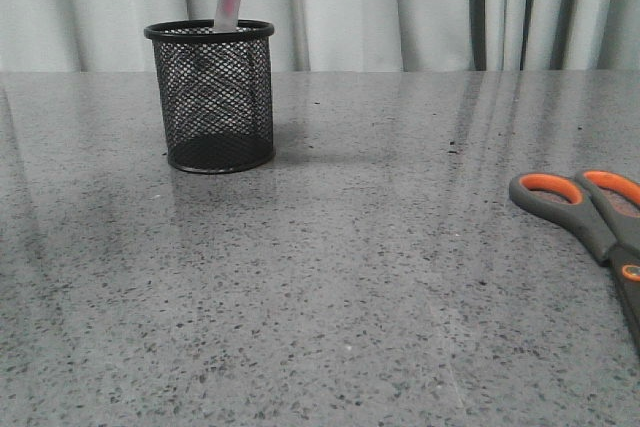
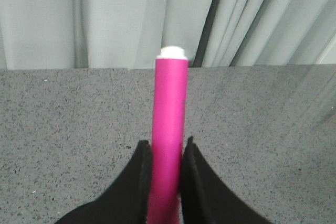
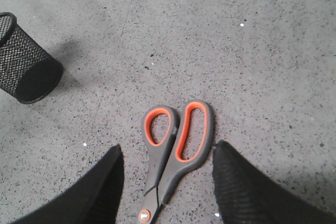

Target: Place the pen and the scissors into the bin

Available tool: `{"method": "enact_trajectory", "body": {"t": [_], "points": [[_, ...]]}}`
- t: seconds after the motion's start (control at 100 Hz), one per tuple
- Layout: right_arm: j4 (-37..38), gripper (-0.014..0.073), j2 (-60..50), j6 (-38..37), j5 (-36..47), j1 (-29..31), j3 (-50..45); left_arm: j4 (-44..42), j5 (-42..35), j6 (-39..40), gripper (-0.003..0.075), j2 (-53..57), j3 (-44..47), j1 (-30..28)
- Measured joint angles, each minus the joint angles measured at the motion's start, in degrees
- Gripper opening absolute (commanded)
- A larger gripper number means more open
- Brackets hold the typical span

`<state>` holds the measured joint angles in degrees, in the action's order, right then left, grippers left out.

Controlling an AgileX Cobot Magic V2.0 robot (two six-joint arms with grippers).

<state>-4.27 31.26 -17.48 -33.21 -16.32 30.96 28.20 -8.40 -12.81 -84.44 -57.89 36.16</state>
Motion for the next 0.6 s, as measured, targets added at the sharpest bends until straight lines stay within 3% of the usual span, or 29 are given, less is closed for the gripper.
{"method": "enact_trajectory", "body": {"t": [0.2, 0.27, 0.39, 0.46, 0.51, 0.6], "points": [[0.0, 0.0349, 0.0, -0.1, -0.4, 0.0, 0.0, 0.0, -2.9, -0.2, 0.0008, -0.3, 2.7, 0.0], [0.0, 0.0349, 0.0, -0.1, -0.5, 0.0, 0.0, 0.1, -3.1, -0.2, 0.0102, -0.3, 3.6, 0.0], [0.0, 0.0349, 0.0, -0.1, -0.9, 0.0, 0.0, 0.1, -3.3, -0.2, 0.0385, -0.3, 4.5, 0.0], [0.0, 0.0349, 0.0, -0.1, -1.1, 0.0, 0.0, 0.1, -3.3, -0.2, 0.0507, -0.1, 4.6, 0.0], [0.0, 0.0349, 0.0, -0.1, -1.1, 0.0, 0.0, 0.1, -3.3, -0.2, 0.0545, 0.7, 4.6, 0.0], [-0.1, 0.0349, 0.0, -0.1, -1.1, 0.0, 0.3, 0.1, -3.3, -0.2, 0.0543, 2.9, 4.6, 0.0]]}}
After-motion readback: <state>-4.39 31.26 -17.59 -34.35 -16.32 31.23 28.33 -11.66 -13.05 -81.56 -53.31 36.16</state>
